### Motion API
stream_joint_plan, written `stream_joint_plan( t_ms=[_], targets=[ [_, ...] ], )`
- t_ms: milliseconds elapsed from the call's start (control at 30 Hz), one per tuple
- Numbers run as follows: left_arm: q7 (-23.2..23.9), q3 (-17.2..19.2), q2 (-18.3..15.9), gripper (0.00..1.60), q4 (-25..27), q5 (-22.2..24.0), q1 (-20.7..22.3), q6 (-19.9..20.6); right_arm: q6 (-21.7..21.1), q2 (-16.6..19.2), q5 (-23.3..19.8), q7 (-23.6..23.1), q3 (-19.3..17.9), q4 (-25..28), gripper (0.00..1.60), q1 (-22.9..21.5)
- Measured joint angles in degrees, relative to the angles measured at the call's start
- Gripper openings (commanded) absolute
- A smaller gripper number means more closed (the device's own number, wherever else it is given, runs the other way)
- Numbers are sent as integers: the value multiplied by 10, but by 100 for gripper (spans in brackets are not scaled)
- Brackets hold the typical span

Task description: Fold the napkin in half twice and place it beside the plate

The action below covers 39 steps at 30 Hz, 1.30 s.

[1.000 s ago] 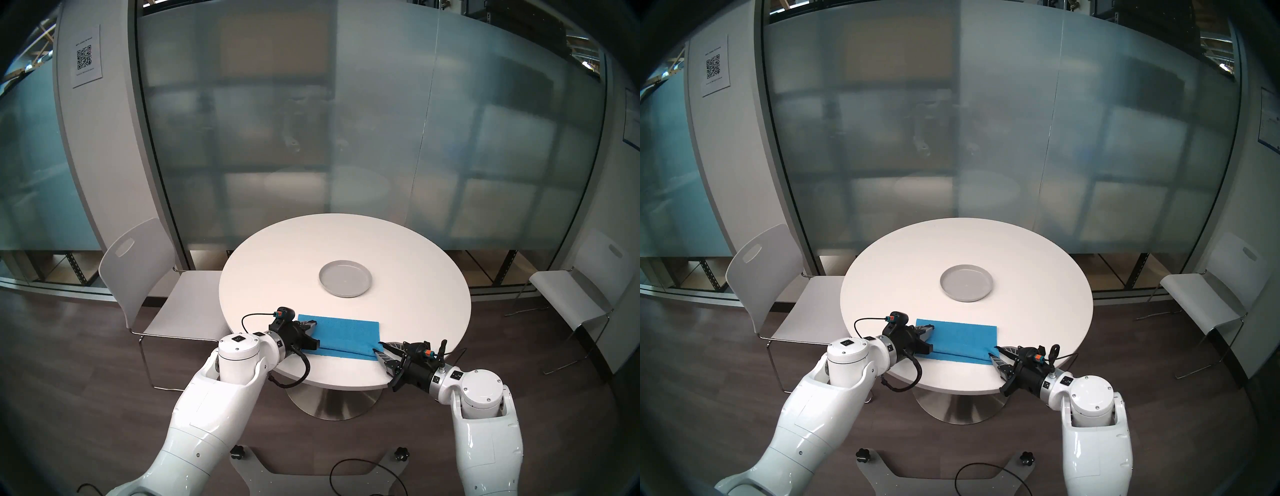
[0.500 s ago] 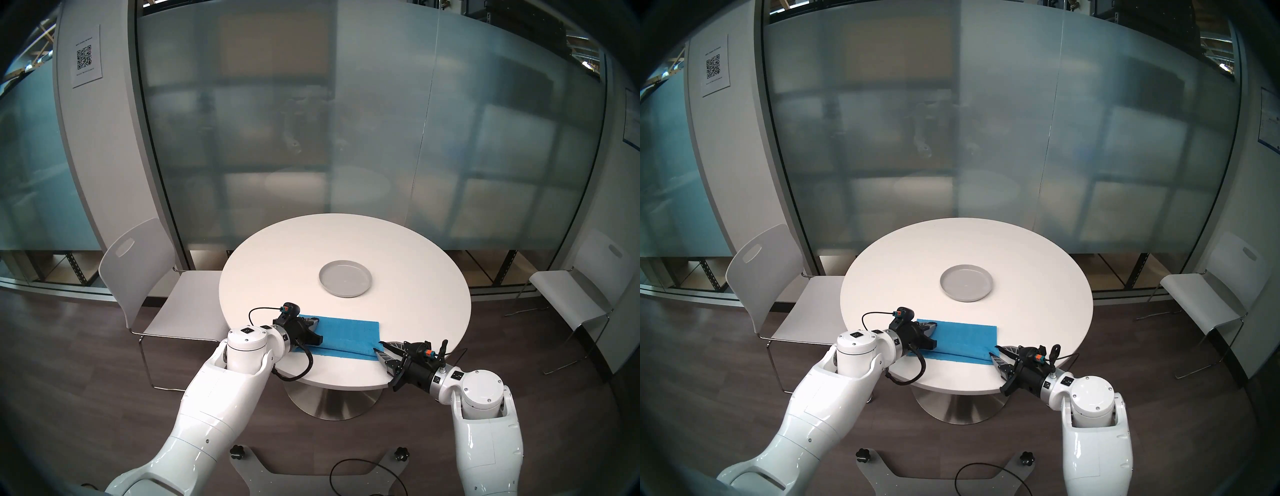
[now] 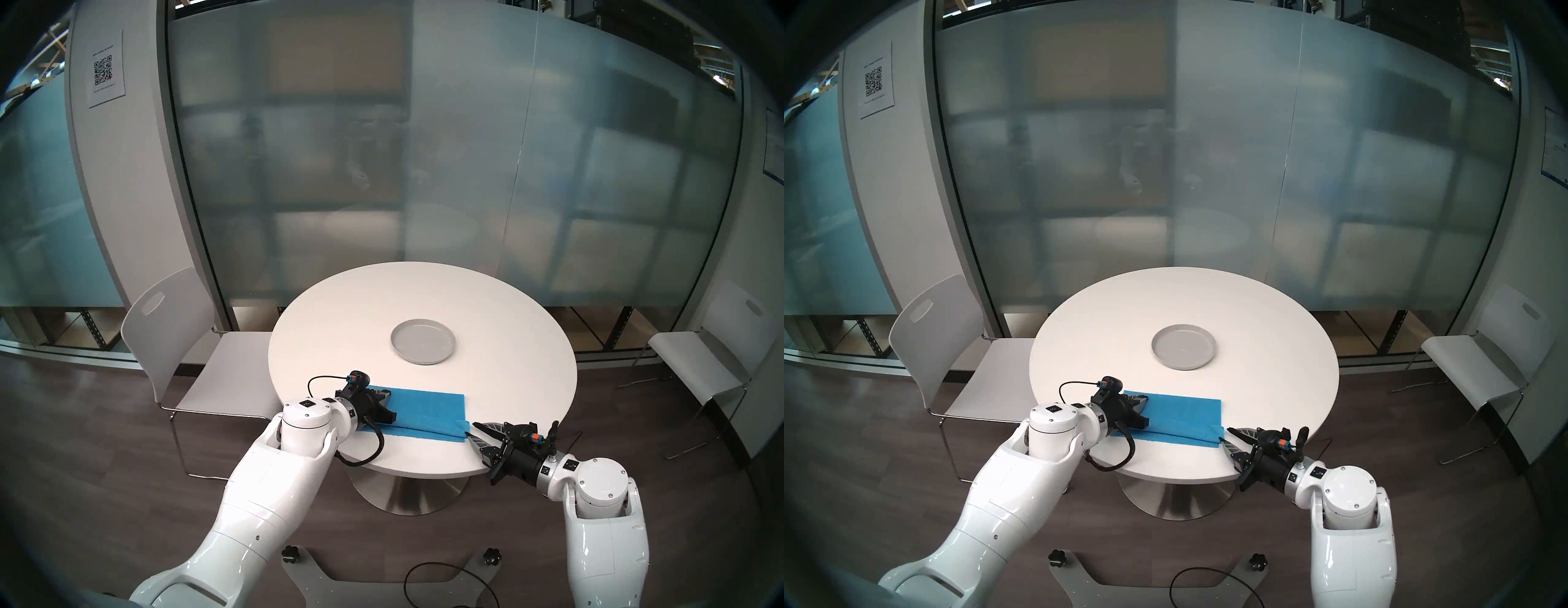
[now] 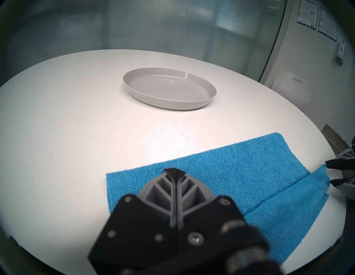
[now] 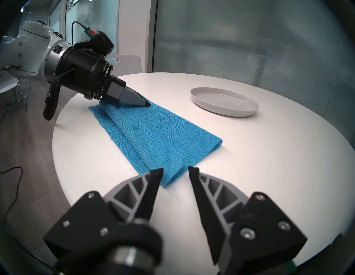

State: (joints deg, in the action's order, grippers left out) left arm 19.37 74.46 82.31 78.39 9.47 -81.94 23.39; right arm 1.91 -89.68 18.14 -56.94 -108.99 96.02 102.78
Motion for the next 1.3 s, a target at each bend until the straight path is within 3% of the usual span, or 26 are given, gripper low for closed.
stream_joint_plan(
  t_ms=[233, 300, 333, 367, 433, 467, 533, 967, 1300],
  targets=[
    [0, 3, 0, 0, 5, 4, -3, 2, 4, -1, -5, -9, -5, 12, 80, 1],
    [0, 4, 0, 0, 7, 5, -4, 2, 6, -2, -7, -10, -3, 16, 53, -2],
    [1, 5, 0, 0, 8, 5, -4, 3, 6, -3, -7, -11, -2, 17, 53, -4],
    [1, 5, 0, 0, 9, 6, -5, 3, 6, -3, -8, -12, -1, 18, 36, -5],
    [4, 7, -1, 0, 14, 7, -8, 4, 7, -5, -8, -14, 6, 20, 22, -12],
    [5, 7, -1, 0, 16, 8, -9, 4, 7, -6, -8, -15, 9, 20, 7, -15],
    [6, 7, -1, 0, 17, 8, -9, 5, 7, -7, -8, -16, 12, 19, 2, -17],
    [13, 5, -10, 0, 33, 8, -18, 11, 17, -14, 2, -12, 49, -32, 0, -53],
    [24, -4, -19, 0, 85, 11, -37, 24, 25, -16, 7, -5, 65, -57, 0, -76]
  ],
)
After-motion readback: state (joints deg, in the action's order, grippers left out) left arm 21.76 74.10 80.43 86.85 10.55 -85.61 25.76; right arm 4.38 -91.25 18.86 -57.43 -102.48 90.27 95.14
